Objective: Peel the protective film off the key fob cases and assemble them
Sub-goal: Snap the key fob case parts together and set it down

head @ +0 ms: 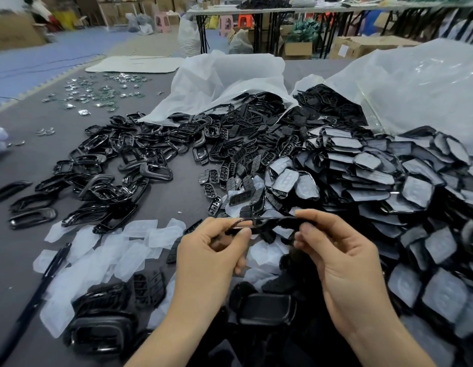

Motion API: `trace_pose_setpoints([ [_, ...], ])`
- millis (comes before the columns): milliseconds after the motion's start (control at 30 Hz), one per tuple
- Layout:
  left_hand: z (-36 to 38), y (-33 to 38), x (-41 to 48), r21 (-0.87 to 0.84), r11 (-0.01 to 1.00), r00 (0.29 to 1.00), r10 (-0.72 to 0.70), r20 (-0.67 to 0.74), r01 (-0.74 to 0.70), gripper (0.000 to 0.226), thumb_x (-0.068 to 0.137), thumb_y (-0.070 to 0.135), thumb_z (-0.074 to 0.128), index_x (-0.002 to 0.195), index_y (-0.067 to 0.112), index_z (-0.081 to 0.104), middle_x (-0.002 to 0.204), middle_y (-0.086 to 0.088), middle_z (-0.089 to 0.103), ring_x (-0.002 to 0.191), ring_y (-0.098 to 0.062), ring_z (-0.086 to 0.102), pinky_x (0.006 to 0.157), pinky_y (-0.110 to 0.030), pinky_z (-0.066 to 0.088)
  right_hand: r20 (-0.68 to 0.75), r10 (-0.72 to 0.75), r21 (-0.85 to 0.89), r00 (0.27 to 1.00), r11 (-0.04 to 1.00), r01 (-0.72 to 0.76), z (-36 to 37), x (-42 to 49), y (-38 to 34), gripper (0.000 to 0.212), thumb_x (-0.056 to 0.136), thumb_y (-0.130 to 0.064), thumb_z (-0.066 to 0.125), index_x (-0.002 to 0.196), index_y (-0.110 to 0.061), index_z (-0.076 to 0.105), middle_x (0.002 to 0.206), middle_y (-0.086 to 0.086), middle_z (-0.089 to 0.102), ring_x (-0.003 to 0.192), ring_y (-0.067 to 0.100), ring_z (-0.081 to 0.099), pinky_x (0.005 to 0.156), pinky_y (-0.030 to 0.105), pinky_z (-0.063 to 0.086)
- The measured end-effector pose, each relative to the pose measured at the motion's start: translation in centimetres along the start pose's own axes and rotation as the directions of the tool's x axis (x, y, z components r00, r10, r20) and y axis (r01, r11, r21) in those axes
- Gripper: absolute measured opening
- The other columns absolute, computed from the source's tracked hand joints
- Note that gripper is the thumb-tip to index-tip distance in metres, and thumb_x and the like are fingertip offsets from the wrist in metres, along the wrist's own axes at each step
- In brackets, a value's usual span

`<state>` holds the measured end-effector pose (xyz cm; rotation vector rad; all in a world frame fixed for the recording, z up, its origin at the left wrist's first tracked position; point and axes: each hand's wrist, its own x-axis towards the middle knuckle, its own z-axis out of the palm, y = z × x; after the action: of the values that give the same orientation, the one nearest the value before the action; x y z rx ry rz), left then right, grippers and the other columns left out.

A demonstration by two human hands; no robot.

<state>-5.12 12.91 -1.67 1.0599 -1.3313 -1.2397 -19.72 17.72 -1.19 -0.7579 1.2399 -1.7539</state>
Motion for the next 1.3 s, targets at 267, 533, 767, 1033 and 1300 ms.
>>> trace_pose_setpoints([
  [267,0.1,0.2,0.0,0.007,0.998,0.996,0.058,0.071,-0.058,0.017,0.083,0.015,0.069,0.078,0.029,0.077,0.054,0.0,0.054,0.046,-0.005,0.051,0.049,-0.011,0.042,0.12,-0.232,-0.411,0.965,0.874,0.261,0.1,-0.4,0.0,0.032,0.083,0.001,0.069,0.088,-0.031,0.066,0.083,-0.007,0.065,0.075,0.003,0.061,0.071,0.012,0.048],
  [533,0.1,-0.3,-0.1,0.002,0.999,0.993,0.046,0.104,-0.046,0.022,0.075,0.046,0.064,0.081,0.028,0.075,0.081,-0.003,0.069,0.063,-0.012,0.065,0.06,-0.029,0.057,0.202,-0.252,-0.441,0.946,0.84,0.318,0.4,-0.7,0.1,0.027,0.079,-0.003,0.074,0.083,-0.028,0.065,0.081,-0.013,0.07,0.08,0.004,0.067,0.073,0.009,0.047],
  [767,0.3,-0.2,-0.3,0.047,0.996,0.975,0.064,0.211,-0.075,0.024,0.078,0.053,0.06,0.086,0.036,0.075,0.066,0.004,0.065,0.044,-0.01,0.053,0.048,-0.026,0.045,0.234,-0.268,-0.399,0.935,0.85,0.343,0.3,-0.5,0.3,0.027,0.08,0.0,0.072,0.088,-0.026,0.072,0.084,-0.007,0.072,0.081,0.01,0.068,0.074,0.014,0.049],
  [1033,0.7,-0.2,-0.6,-0.005,1.0,0.957,0.031,0.289,-0.031,0.037,0.084,0.049,0.056,0.08,0.017,0.074,0.06,-0.001,0.062,0.049,-0.011,0.057,0.048,-0.022,0.048,0.227,-0.229,-0.301,0.947,0.908,0.291,0.2,-0.5,0.2,0.026,0.078,-0.003,0.074,0.086,-0.028,0.072,0.074,-0.005,0.065,0.07,0.006,0.06,0.067,0.014,0.048],
  [1300,1.0,0.5,-1.0,-0.064,0.997,0.948,0.053,0.314,-0.034,0.028,0.084,0.033,0.05,0.075,0.02,0.073,0.063,0.003,0.069,0.055,0.002,0.06,0.049,-0.01,0.047,0.196,-0.204,-0.322,0.959,0.91,0.26,0.4,-0.7,0.0,0.023,0.078,-0.006,0.075,0.086,-0.027,0.069,0.07,-0.007,0.064,0.061,0.001,0.055,0.058,0.011,0.046],
])
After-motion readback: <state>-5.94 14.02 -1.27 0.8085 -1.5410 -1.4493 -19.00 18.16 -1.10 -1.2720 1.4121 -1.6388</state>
